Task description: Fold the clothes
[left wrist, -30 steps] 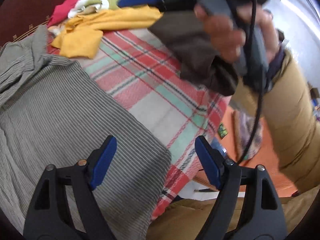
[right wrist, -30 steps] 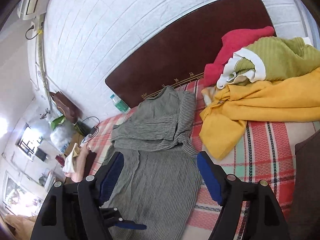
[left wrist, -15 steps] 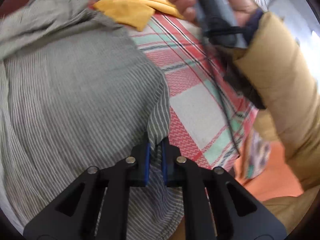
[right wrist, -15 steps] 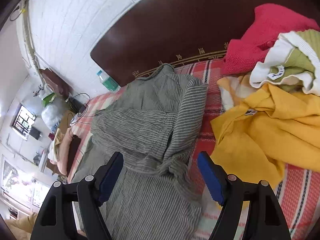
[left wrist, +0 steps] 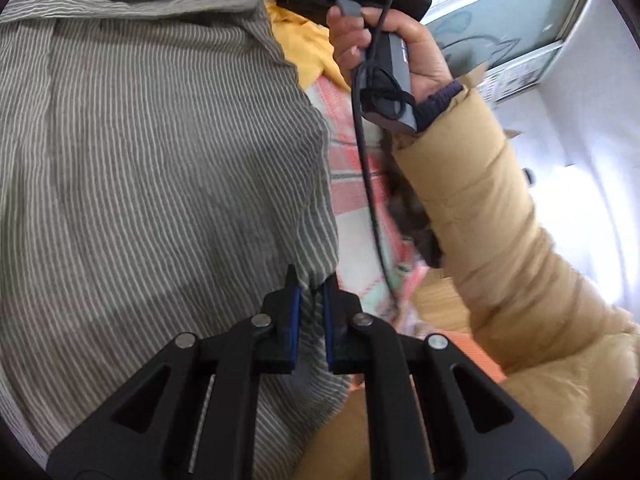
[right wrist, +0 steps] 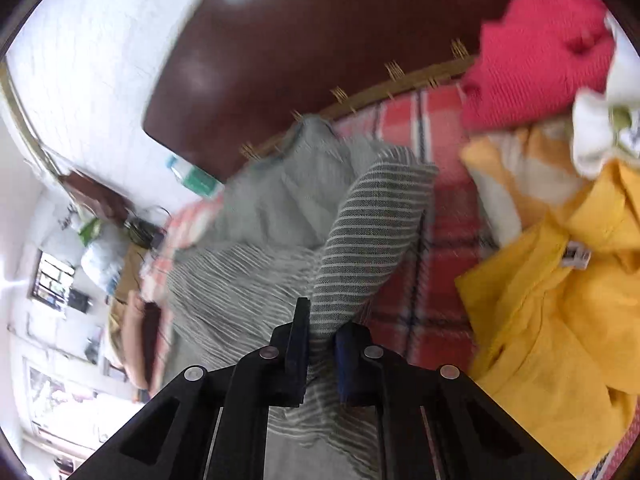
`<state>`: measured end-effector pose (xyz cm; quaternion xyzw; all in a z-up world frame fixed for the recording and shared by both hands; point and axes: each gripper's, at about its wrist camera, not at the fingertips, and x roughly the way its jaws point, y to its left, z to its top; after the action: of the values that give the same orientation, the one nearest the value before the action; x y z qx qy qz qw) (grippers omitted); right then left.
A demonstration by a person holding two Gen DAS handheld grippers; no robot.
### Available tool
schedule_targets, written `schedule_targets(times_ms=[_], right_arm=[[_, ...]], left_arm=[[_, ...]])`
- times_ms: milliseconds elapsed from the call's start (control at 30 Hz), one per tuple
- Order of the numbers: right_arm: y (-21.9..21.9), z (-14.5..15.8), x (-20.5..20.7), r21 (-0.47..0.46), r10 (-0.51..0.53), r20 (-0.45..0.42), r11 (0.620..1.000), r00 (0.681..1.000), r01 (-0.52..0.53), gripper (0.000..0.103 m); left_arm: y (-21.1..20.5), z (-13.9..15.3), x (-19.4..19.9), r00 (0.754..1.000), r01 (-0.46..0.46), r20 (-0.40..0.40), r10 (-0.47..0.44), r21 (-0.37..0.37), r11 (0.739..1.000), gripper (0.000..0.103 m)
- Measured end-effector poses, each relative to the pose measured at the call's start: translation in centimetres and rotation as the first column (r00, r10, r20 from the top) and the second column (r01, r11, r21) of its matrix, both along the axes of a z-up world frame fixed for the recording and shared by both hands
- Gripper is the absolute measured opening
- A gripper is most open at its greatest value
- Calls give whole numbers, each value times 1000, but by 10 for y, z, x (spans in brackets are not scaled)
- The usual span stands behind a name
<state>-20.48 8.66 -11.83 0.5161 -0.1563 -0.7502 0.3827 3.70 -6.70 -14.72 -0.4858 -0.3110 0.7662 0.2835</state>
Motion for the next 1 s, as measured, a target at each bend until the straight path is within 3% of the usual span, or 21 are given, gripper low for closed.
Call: schedule_targets(times_ms=[200,367,433,467,533,567,667,833,900,1000], right_arm=[[-66,43,7,51,62,-53,997,997,-59,10],[-142,19,8,163,102,6,981,995,-102,14],[-166,-3,10,195,108,47,974,993,-115,28],[-178,-14,12,211,110,68,970,992,-122,42],[-188,-23,16,209,105,58,971,993,-115,48],[-190,-20,20,203,110,44,972,993,-117,53],[-181,2,31,154,138,5,978,990,-137,53],[-131,65,78,-9,213,-160,976,964,-217,59],[-109,74,100,-12,221,-200,974,955,-228,62],[-97,63,142,107,290,-237,956,927,-272,62]], left_arm=[[-44,16,34,996,-23,-80,33,130,991,11],[-81,9,64,991,-96,-77,111,172,980,11],[-92,1,76,989,-123,-54,134,171,978,11],[-98,-3,82,988,-138,-41,147,169,976,11],[-107,-9,94,987,-157,-18,162,175,972,11],[-107,-15,95,987,-155,-9,159,176,972,11],[-107,-29,98,988,-153,16,152,174,973,11],[-106,-46,98,990,-144,34,140,190,971,11],[-107,-48,102,990,-141,26,138,181,973,11],[-103,-50,105,991,-135,23,133,179,975,11]])
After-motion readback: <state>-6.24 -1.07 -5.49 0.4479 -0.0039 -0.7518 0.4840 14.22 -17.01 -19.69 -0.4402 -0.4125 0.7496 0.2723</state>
